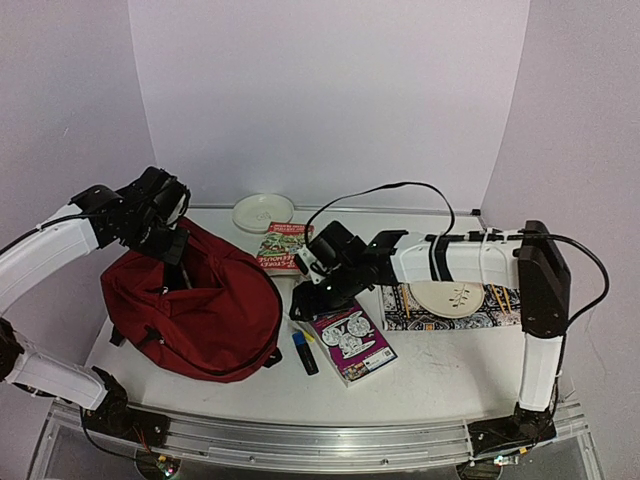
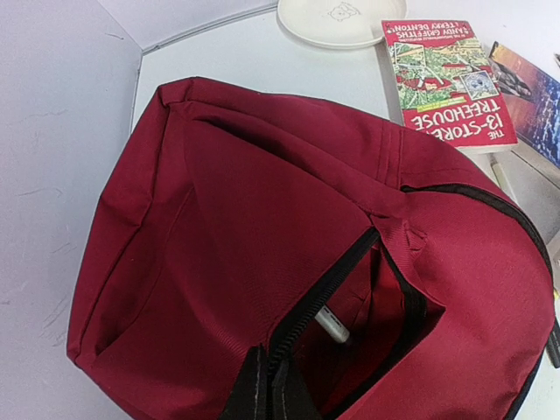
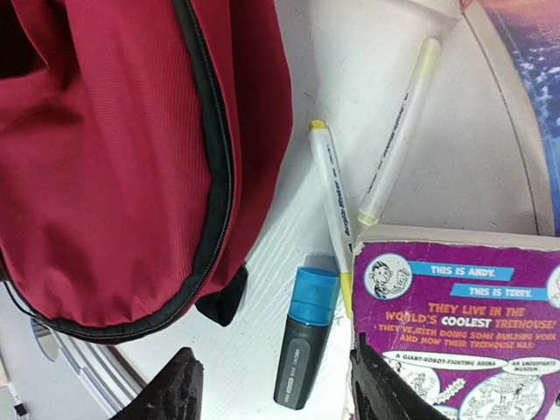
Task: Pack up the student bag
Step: Adjust the student bag at the corner of the board, then pick up the pen from the center of the board.
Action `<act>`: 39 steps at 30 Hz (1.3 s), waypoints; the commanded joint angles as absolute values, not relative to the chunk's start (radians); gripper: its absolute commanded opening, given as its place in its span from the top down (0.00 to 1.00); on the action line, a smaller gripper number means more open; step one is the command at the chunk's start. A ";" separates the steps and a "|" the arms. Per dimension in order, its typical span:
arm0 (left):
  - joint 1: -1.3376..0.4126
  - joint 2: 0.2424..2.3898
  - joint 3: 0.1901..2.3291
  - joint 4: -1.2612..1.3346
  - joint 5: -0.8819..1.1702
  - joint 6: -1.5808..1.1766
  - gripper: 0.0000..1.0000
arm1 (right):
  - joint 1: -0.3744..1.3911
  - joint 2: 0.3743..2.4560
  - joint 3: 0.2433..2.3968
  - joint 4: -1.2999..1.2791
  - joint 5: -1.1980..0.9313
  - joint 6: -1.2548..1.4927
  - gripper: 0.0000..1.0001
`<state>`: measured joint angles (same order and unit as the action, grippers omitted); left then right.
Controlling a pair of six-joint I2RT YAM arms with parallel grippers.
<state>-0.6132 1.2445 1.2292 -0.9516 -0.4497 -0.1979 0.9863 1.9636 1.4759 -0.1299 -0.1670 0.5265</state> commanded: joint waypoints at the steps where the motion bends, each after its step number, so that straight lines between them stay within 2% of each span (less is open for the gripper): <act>1: -0.606 1.210 1.223 -0.913 -0.479 -0.190 1.00 | 1.015 2.014 1.537 -0.204 -0.166 0.509 0.46; 9: -0.606 1.228 1.210 -0.905 -0.432 -0.200 1.00 | 1.067 2.081 1.543 -0.261 -0.122 0.561 0.54; 24: -0.606 1.223 1.184 -0.905 -0.397 -0.204 1.00 | 1.108 2.204 1.605 -0.450 0.099 0.608 0.68; 28: -0.606 1.220 1.184 -0.905 -0.370 -0.207 1.00 | 1.108 2.176 1.584 -0.462 0.137 0.608 0.76; 34: -0.606 1.217 1.174 -0.897 -0.314 -0.206 1.00 | 1.108 2.115 1.563 -0.460 0.167 0.594 0.95; 37: -0.606 1.213 1.170 -0.894 -0.305 -0.210 1.00 | 1.107 2.099 1.550 -0.461 0.172 0.605 1.00; 39: -0.607 1.212 1.171 -0.893 -0.302 -0.214 1.00 | 1.108 2.083 1.540 -0.461 0.174 0.613 1.00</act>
